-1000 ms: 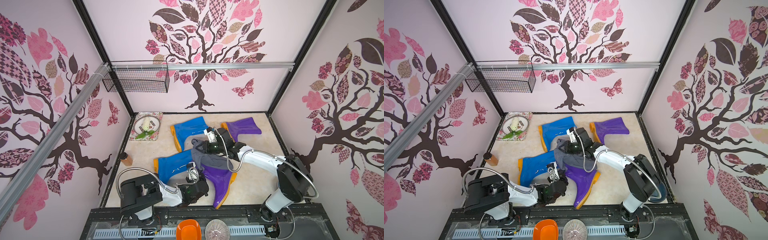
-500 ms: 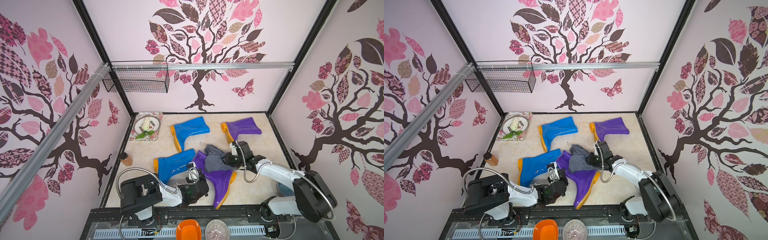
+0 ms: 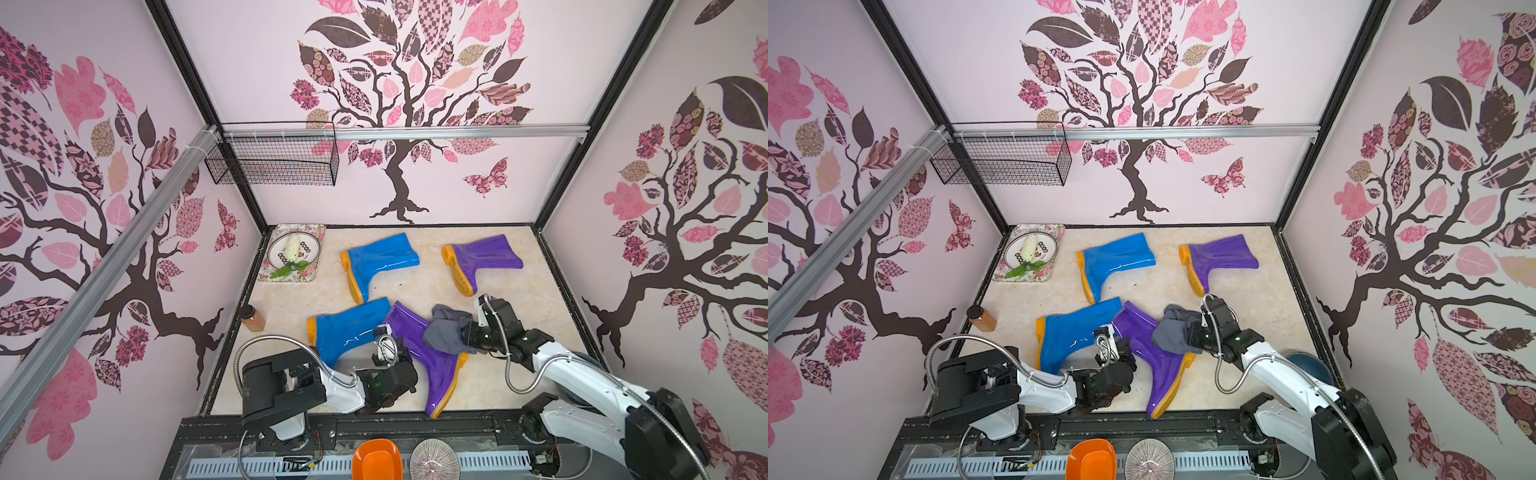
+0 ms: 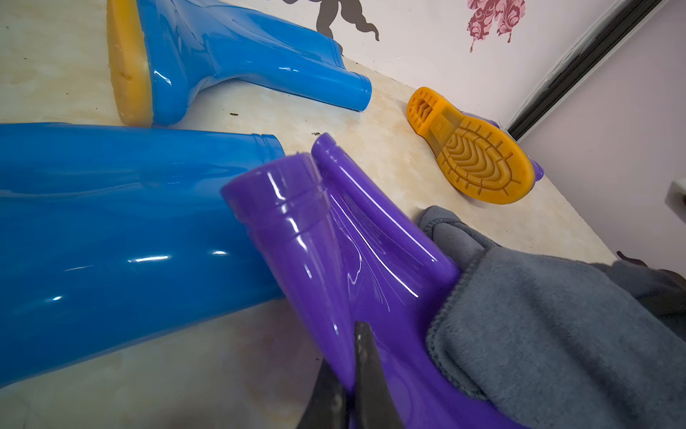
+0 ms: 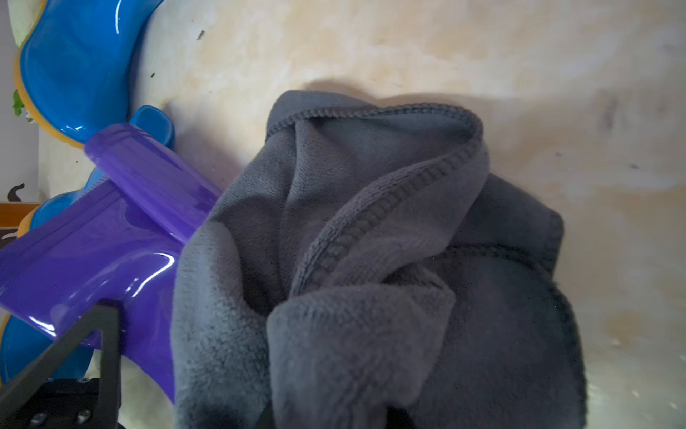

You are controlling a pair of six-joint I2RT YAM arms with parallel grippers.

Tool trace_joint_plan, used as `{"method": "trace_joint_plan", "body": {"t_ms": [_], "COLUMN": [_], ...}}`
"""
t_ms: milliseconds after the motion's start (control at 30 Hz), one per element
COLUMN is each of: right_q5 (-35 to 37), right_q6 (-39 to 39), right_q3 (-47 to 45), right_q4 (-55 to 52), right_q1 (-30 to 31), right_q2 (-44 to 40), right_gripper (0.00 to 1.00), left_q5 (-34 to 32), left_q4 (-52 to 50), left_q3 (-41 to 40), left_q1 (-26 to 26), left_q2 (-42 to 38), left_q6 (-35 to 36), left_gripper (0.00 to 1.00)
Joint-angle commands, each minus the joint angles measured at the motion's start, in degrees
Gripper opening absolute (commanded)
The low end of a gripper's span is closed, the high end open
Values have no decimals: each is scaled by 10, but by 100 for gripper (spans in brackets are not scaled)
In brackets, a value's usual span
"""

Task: Wipe the rubber boots with a cloth
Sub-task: Wipe the dirt off the rubber boot.

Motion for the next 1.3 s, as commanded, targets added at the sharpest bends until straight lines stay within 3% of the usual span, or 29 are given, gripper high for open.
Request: {"method": "trace_joint_plan", "body": {"t_ms": [0,67,233,300,400,533,733,833,967,1033,1133,1267], "right_q5": [20,-19,-46,-40,-5,50,31,41,125,124,105,170], "right_q6": [0,4,-7,-7,-19,-16,53,99,165,172,173,178], "right_q3": [24,14,33,30,37,74,80,95,119,119,100,53], "right_q4": [4,35,34,34,0,-86,-174,-198,-217,-197,-162,-121], "right_q1": [-29,-83,-93,-92,-71,3,90,183,370,432,437,432], "right_q2": [50,87,165,164,93,-32,-131,-167,-125,-72,-32,-46], "right_gripper": [0,0,0,0,0,0,0,0,0,0,0,0], "left_q5": [-20,-22,-27,-25,-25,-26,-31,-33,-29,-30,-32,-36], "left_q4": [12,9,6,7,8,13,16,16,17,19,19,17], "left_q3": [3,-1,-6,-5,-4,-2,0,1,8,9,11,8], "left_q1": [-1,-2,-2,-2,-2,-2,-1,0,0,1,0,2], "left_q2": [-12,-19,-24,-22,-21,-18,-18,-18,-11,-10,-14,-28], "left_q6": [13,15,16,16,15,15,19,20,20,20,32,40], "left_gripper": [0,0,0,0,0,0,0,0,0,0,0,0]}}
